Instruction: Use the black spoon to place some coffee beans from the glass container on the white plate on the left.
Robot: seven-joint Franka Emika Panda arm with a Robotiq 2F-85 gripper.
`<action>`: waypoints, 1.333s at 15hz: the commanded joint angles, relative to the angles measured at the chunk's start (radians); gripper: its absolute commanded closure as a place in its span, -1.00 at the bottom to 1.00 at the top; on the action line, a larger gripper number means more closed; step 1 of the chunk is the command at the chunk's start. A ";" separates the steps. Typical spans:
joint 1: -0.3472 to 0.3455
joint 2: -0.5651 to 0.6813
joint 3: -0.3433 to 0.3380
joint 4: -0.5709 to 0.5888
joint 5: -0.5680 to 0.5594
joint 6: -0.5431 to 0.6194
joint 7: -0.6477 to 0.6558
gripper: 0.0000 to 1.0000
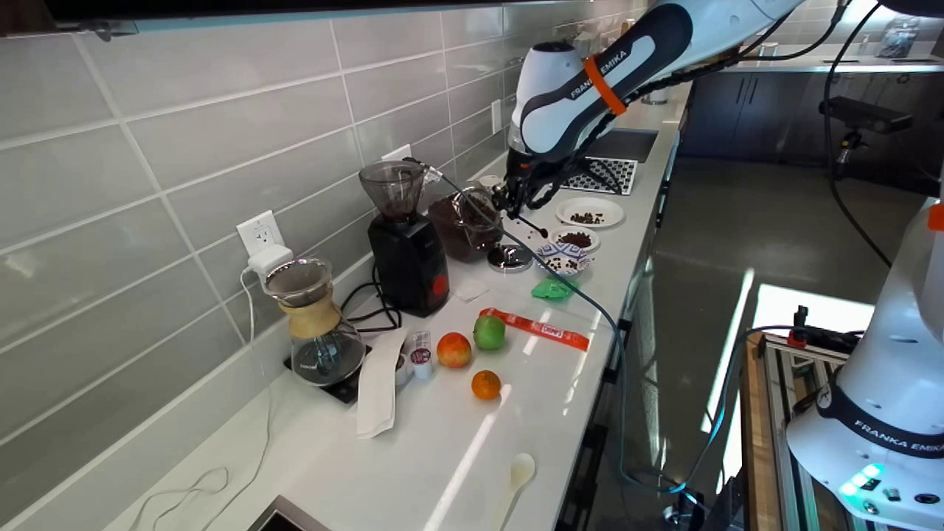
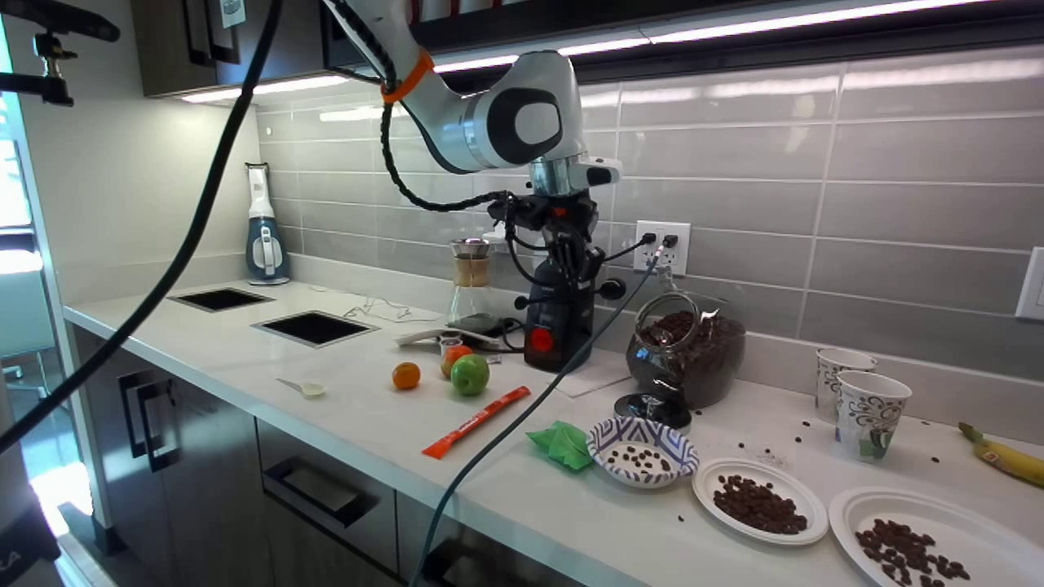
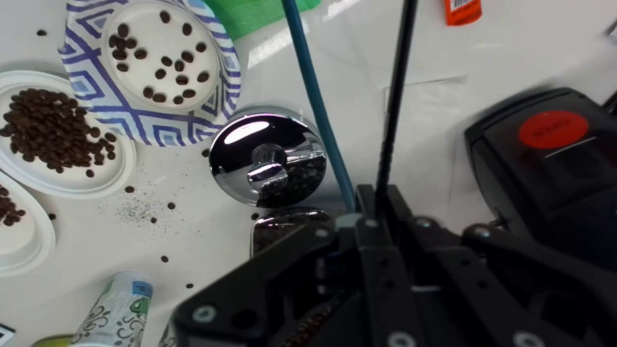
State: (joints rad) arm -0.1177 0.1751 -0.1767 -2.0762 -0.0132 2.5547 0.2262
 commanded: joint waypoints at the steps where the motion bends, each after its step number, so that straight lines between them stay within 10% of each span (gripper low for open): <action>1: -0.015 -0.023 0.035 -0.043 0.051 0.036 -0.146 0.97; 20: -0.010 0.421 0.087 0.390 0.065 0.005 -0.245 0.97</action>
State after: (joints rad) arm -0.1257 0.5115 -0.0923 -1.7817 0.0622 2.5644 -0.0405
